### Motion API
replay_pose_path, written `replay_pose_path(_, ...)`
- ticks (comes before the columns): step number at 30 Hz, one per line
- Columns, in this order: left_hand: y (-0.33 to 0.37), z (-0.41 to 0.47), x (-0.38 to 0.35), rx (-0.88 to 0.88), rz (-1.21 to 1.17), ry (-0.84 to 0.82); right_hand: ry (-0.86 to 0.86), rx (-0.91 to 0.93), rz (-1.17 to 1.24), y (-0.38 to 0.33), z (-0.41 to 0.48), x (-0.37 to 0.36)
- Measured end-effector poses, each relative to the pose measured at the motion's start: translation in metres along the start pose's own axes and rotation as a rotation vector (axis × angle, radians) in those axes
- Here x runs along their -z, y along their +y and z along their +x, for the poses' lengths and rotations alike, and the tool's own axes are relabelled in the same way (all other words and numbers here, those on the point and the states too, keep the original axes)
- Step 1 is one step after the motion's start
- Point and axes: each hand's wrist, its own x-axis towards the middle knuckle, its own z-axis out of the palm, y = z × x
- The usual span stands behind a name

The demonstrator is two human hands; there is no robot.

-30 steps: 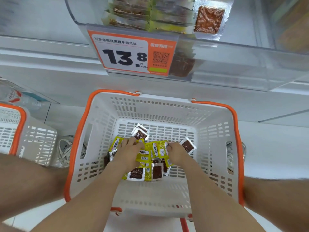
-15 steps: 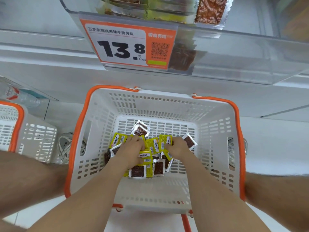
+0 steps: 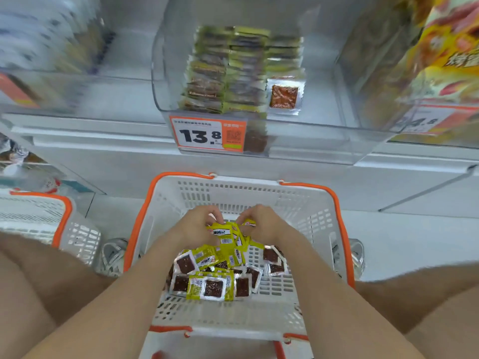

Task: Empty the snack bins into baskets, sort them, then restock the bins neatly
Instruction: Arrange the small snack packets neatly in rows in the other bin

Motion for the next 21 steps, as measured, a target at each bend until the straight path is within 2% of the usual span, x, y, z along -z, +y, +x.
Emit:
replay_pose_path(8, 0.084, -0.060, 0.060, -0.103, 0.181, -0.044, 0.031, 0.171, 0.085, -0.075, -0.056, 0.080)
replay_pose_path(11, 0.115, -0.088, 0.079, -0.128, 0.100, -0.025, 0.038, 0.167, 0.176, -0.102, -0.083, 0.104)
replay_pose_path(15, 0.149, -0.121, 0.100, -0.197, -0.072, 0.085, 0.054, 0.132, 0.430, -0.130, -0.116, 0.126)
replay_pose_path(18, 0.167, -0.140, 0.110, -0.237, -0.246, 0.144, 0.170, 0.268, 0.525, -0.149, -0.133, 0.134)
replay_pose_path(21, 0.183, -0.152, 0.114, -0.319, -0.376, 0.153, 0.315, 0.395, 0.453, -0.160, -0.144, 0.144)
